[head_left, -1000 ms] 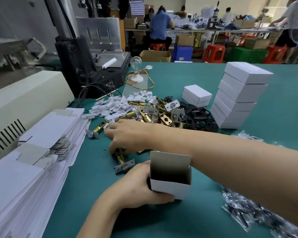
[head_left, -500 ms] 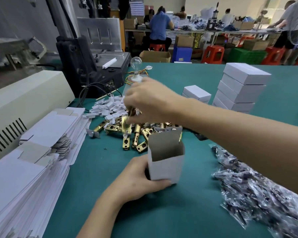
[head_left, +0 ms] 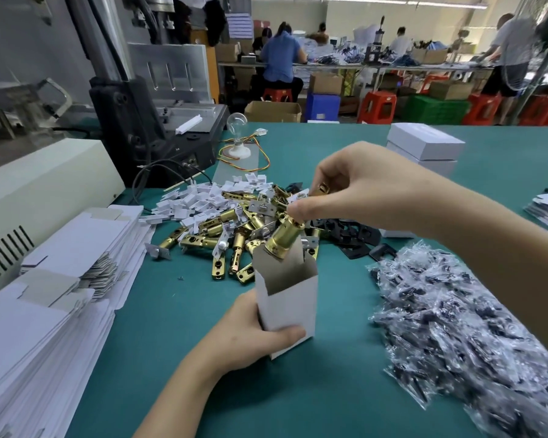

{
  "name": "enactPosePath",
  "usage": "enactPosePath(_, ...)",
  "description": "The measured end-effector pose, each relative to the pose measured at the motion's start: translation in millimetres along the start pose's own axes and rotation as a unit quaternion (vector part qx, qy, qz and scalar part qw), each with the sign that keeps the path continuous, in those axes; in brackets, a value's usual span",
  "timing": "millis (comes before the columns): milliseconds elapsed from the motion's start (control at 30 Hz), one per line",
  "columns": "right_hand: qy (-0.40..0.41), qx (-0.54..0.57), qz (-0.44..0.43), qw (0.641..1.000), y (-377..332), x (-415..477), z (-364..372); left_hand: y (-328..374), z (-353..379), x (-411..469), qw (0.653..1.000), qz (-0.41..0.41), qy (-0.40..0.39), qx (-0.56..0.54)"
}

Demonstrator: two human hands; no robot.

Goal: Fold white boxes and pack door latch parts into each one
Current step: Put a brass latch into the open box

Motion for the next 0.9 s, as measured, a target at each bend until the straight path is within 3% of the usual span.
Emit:
enactPosePath(200, 0.064, 0.064, -0.003, 0.996, 1, -9, -14, -5, -6, 1, 1.000, 0.003, 0.025, -0.012)
enactPosePath(400, 0.053, 0.011, 0.017, 0.998, 2, -12, 11, -9, -8, 3, 0.999, 0.000, 0.039, -0.003)
enactPosePath(567, 0.065, 0.064, 0.035, 0.995, 10, -16, 7, -10, -10, 5, 0.999, 0.014, 0.045, -0.010)
enactPosePath(733, 0.066, -0.083, 0.029, 0.994, 7, -16, 27, -8, -7, 7, 0.999, 0.017, 0.034, -0.016)
enactPosePath(900, 0.033, -0.275, -0.001, 0.961, -6, -19, 60, -6, -4, 7, 0.999, 0.026, 0.028, -0.001)
Point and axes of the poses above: each hand's wrist, its own x-axis towards the middle knuckle, its own z-axis out of the palm, y = z × x, the point moved 10 cm from there along x, towards the middle knuckle, and after that the axes turned 2 degrees about -x, right-handed, at the moved point
